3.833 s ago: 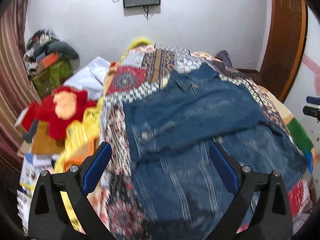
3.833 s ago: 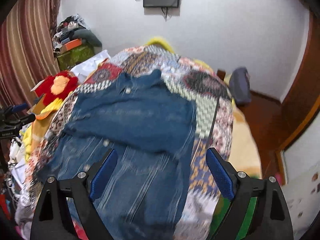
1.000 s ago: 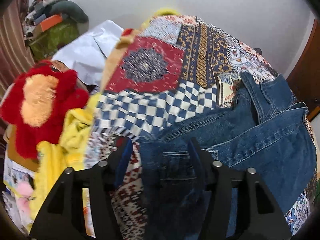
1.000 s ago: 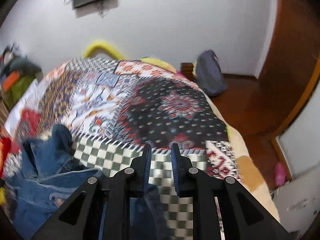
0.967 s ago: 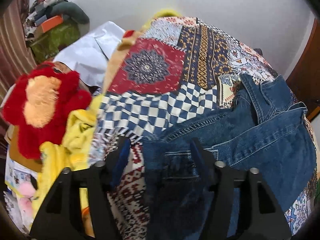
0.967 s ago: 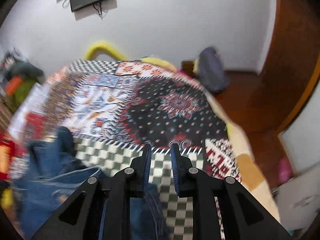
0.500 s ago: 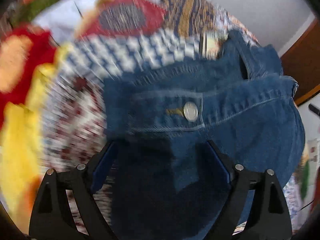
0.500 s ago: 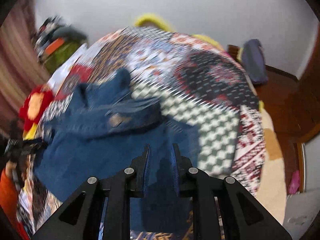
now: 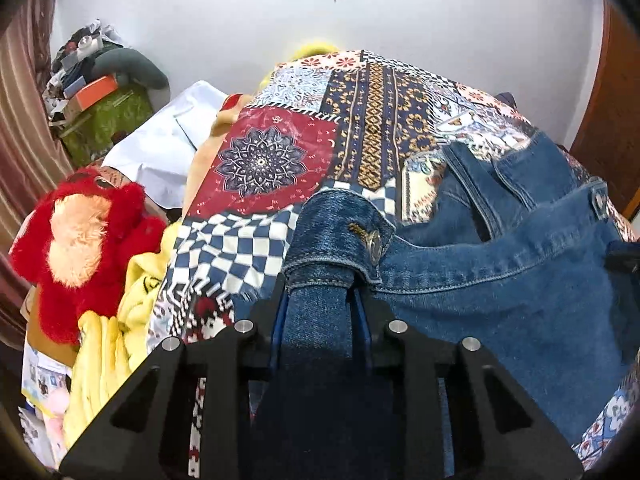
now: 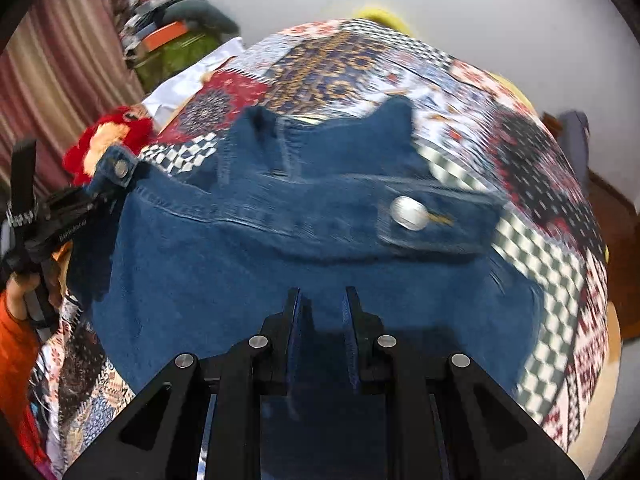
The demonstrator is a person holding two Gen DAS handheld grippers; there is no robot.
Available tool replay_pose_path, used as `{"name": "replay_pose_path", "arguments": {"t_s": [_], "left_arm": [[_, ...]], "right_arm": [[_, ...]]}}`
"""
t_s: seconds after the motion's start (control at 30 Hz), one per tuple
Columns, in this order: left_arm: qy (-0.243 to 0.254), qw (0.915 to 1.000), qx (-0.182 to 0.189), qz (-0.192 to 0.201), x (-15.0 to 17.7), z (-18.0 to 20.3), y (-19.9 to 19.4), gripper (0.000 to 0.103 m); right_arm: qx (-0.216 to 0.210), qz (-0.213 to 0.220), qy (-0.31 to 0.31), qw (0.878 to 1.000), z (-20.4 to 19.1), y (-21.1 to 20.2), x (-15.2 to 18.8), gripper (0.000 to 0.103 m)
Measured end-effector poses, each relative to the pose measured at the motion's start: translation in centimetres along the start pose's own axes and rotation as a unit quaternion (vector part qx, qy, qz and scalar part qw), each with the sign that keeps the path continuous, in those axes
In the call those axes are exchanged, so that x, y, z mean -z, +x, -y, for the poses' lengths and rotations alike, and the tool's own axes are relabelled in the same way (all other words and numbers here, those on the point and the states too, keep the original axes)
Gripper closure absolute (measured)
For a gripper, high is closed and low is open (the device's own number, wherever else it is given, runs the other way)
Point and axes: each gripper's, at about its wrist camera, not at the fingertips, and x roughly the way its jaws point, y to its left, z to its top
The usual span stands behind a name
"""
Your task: Fold large clothes
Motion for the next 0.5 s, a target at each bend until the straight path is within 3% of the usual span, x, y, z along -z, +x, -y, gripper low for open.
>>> {"name": "replay_pose_path", "arguments": {"t_s": [0.1,0.23,0.3,0.4,0.5], "left_arm": [[-0.009,0.9996,0.002,-0.026,0.0,-0.5,1.8,0.07],[-0.001,0.9969,0.001,-0.078,2.5,-1.1,5.5,0.053],[0.005,0.997,0.008,-0.077,3.3,-1.2,5.6,0.052],[0.005,0.9962,0.01,-0.086,3.2,-1.3,5.0,0.047],[0.028,0.9962,-0.033,-0.076,3.3,-1.1,3.0,0.045]], "right_arm": [[0.022,-0.034,-0.027,0.999,-1.1,2.9,-0.1,0.088],[0.013,-0.013,-0.026,0.999,-0.2,3.1,1.1,0.087],[0.054,-0.024,-0.022,0.998,0.5,3.0,1.7,0.087],[0.034,-0.026,-0.01,0.999,1.6,2.5,2.5,0.087],[0.064,-0.031,0.012,0.997,2.3,1.8,2.8,0.087]]}}
